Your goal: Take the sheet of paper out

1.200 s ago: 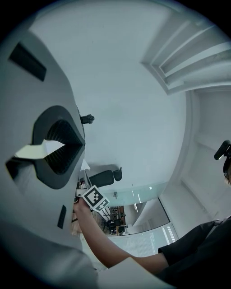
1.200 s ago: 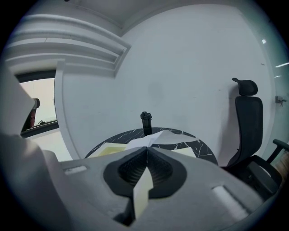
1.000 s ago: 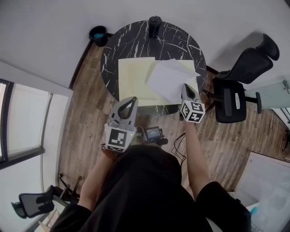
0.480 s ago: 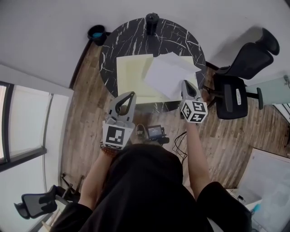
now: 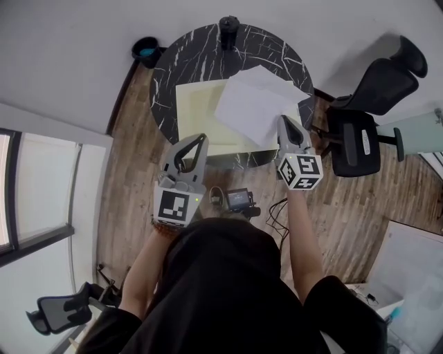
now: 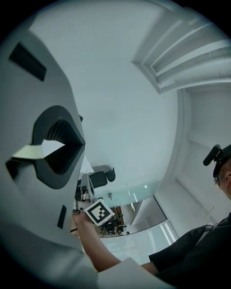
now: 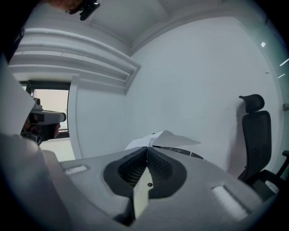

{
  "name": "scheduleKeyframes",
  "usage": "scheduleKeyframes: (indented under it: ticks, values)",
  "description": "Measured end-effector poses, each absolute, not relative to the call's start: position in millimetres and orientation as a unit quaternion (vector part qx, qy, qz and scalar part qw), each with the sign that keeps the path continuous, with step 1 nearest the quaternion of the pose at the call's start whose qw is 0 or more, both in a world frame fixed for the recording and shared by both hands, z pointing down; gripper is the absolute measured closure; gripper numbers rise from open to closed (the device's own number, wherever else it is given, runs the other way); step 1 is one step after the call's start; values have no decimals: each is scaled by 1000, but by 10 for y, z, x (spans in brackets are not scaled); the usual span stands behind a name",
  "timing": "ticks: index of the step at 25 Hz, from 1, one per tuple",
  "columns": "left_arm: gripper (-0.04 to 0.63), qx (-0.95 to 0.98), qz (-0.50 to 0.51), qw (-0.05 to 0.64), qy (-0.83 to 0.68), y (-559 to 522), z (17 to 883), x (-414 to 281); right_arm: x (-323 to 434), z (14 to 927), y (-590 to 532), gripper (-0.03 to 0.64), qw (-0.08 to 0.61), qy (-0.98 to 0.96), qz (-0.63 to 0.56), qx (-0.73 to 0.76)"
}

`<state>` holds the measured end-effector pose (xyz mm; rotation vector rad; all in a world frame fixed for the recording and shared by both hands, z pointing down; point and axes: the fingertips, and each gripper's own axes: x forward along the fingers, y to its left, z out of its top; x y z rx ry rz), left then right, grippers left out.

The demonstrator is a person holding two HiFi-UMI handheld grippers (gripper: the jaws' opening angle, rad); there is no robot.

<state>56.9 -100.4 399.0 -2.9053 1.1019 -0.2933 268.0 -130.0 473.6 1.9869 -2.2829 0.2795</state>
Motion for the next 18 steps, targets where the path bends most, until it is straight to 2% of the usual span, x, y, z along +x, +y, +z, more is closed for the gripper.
scheduleKeyframes:
  ticks: [18]
  values:
    - [601,-924,-49,18,378,-1151,3610,480,2202,3774,-1205,620,19,-767,-10,641]
